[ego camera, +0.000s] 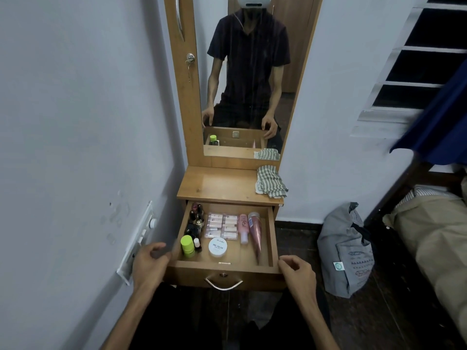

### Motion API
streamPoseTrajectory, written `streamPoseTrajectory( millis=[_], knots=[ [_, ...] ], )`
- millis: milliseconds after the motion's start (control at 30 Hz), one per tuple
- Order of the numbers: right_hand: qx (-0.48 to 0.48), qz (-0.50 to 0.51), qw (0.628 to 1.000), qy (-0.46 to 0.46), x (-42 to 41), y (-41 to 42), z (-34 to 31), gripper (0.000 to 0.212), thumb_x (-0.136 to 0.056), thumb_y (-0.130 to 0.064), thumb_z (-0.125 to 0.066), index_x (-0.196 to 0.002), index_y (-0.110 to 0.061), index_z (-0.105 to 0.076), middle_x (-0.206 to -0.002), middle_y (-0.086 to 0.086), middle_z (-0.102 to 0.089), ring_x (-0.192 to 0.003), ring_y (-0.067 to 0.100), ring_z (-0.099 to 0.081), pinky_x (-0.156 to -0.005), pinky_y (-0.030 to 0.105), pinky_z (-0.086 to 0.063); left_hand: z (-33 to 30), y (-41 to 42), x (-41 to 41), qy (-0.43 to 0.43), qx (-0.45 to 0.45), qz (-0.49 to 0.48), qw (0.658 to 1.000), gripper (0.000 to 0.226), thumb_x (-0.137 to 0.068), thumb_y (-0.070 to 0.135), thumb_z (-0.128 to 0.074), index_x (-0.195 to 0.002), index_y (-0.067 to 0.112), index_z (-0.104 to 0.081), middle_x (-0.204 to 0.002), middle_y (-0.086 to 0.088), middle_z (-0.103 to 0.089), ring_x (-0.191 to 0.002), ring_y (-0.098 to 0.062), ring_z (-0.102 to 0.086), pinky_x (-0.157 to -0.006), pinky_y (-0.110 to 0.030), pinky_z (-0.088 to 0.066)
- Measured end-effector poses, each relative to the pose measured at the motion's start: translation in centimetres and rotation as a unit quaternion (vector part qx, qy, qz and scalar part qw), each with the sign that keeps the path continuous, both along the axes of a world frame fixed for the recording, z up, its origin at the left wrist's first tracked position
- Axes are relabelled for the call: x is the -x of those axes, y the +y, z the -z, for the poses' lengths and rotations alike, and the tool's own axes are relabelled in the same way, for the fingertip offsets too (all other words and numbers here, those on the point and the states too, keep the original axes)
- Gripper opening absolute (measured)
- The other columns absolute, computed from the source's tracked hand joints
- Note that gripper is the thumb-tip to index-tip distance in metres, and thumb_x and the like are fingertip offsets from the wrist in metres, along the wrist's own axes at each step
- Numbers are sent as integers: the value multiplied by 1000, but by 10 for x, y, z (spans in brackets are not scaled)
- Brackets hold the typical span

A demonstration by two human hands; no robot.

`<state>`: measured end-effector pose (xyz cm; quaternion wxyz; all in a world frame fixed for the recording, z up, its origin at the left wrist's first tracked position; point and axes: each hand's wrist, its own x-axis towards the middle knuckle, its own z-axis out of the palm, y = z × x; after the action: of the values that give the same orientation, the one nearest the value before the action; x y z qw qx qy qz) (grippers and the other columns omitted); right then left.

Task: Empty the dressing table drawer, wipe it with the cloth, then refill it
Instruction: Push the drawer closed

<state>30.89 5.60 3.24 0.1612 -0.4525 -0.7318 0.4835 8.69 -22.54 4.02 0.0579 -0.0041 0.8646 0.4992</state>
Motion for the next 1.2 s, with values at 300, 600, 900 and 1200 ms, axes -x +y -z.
streamPoseTrajectory(
  millis=[300,600,900,1200],
  knots=[
    [57,77,994,-50,-26,-7,12,46,-82,-58,-76,-113,-26,-68,-101,-11,-66,-89,6,-56,-82,33,-44,24,-15,-13,-93,-85,-81,989,21,-85,19,-78,-102,9,-74,-105,-11,-71,-104,-30,-63,-92,-41,-48],
    [89,138,986,0,-23,-14,9,34,-78,-51,-83,-96,-25,-71,-96,-7,-69,-88,5,-58,-81,35,-48,29,-11,-13,-99,-95,-120,983,16,-85,23,-78,-99,15,-77,-103,-7,-71,-103,-28,-61,-97,-44,-50],
    [100,143,984,27,-7,-2,10,30,-79,-45,-85,-94,-22,-73,-94,-4,-72,-89,9,-62,-68,28,-45,33,1,2,-86,-123,-132,980,19,-82,23,-81,-98,13,-78,-94,-6,-74,-93,-25,-66,-86,-34,-48],
    [104,170,979,38,21,17,14,32,-75,-47,-87,-92,-22,-73,-92,-4,-72,-87,8,-62,-70,30,-44,32,21,28,-77,-120,-136,980,19,-80,24,-83,-96,14,-80,-94,-7,-75,-95,-26,-67,-87,-37,-51]
  ],
)
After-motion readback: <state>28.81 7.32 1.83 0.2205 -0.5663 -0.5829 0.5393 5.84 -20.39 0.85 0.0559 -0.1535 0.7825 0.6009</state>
